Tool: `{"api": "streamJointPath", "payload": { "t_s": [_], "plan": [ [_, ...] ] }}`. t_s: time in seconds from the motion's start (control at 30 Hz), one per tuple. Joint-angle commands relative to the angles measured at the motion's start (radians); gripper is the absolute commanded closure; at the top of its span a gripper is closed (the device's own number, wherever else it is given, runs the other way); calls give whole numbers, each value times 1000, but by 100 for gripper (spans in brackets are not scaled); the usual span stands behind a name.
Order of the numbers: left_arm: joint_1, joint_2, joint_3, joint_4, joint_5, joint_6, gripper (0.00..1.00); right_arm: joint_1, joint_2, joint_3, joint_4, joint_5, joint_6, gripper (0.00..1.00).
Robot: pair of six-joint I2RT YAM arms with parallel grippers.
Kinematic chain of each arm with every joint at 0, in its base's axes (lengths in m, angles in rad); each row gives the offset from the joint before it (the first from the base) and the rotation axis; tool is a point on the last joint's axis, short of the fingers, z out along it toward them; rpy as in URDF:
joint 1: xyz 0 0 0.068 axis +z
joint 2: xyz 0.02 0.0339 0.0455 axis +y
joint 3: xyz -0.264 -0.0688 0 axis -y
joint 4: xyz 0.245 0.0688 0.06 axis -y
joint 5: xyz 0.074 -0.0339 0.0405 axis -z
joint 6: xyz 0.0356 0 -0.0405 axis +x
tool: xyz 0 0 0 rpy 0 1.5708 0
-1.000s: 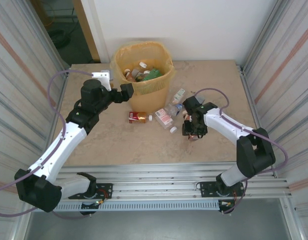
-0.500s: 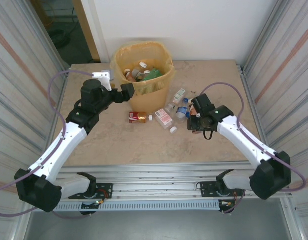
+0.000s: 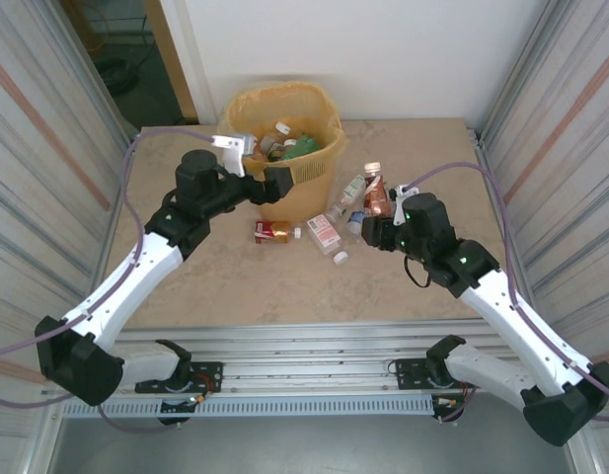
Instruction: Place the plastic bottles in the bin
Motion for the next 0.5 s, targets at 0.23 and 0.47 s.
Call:
{"api": "streamJointPath", "payload": {
  "t_s": [0.23, 0.47],
  "plan": [
    [-129, 149, 187, 119, 216, -45, 6, 64, -32, -10, 211, -66, -93, 58],
    [-187, 247, 287, 138, 290, -52, 10, 89, -14, 10, 219, -60, -113, 58]
  ]
}}
